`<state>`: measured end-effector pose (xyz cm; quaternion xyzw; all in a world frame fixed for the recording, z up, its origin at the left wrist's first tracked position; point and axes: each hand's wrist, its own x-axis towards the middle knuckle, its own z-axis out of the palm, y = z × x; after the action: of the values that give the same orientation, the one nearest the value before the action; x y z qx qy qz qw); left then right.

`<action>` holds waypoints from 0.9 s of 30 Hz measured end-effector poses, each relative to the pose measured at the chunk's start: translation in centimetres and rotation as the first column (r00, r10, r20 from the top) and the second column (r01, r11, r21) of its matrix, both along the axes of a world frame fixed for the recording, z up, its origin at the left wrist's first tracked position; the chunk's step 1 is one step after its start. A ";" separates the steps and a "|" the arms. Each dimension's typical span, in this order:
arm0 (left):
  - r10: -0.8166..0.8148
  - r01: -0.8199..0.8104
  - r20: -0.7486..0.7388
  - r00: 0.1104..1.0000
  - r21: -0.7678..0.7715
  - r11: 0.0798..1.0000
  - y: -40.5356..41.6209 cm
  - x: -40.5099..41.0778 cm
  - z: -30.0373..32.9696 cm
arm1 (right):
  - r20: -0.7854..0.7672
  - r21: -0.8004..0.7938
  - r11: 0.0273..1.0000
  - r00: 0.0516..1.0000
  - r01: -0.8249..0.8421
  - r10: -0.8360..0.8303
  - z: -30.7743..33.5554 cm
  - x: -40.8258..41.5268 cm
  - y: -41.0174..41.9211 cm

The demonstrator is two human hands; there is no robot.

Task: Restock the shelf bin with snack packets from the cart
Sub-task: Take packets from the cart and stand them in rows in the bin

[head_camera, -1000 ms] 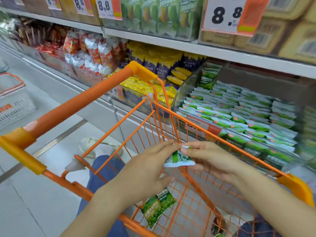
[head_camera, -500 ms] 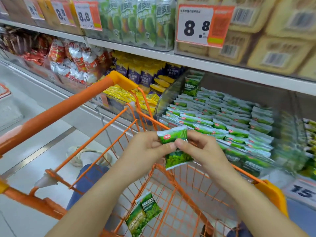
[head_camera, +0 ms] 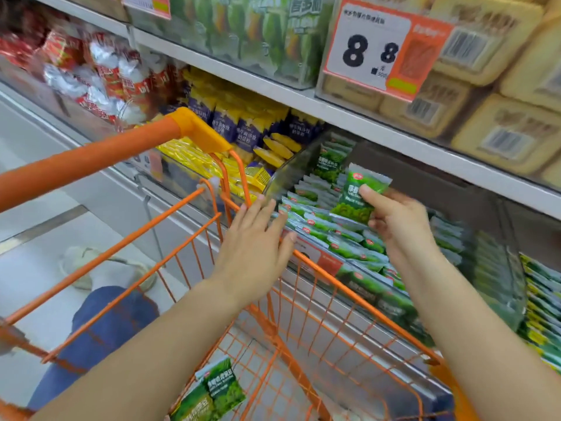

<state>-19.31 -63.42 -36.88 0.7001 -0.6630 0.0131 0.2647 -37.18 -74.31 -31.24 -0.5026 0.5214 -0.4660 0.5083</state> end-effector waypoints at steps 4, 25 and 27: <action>-0.019 0.017 -0.044 0.999 -0.039 0.999 0.0 0.1 -0.3 | -0.020 0.090 0.992 0.996 0.085 -0.084 -0.1 3.4 -4.9; -0.034 0.033 -0.086 0.996 -0.008 0.999 -0.2 0.2 0.1 | -0.337 -0.215 0.955 0.902 0.207 -0.271 -2.5 7.1 -9.7; -0.024 0.030 -0.104 0.994 0.048 0.998 -0.1 0.3 0.9 | -0.220 -0.252 0.949 0.944 0.187 -0.245 -1.7 6.4 -6.6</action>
<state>-19.02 -63.50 -35.94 0.6972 -0.6580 -0.0432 0.2814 -30.77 -80.92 -32.96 -0.5514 0.5763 -0.5092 0.3233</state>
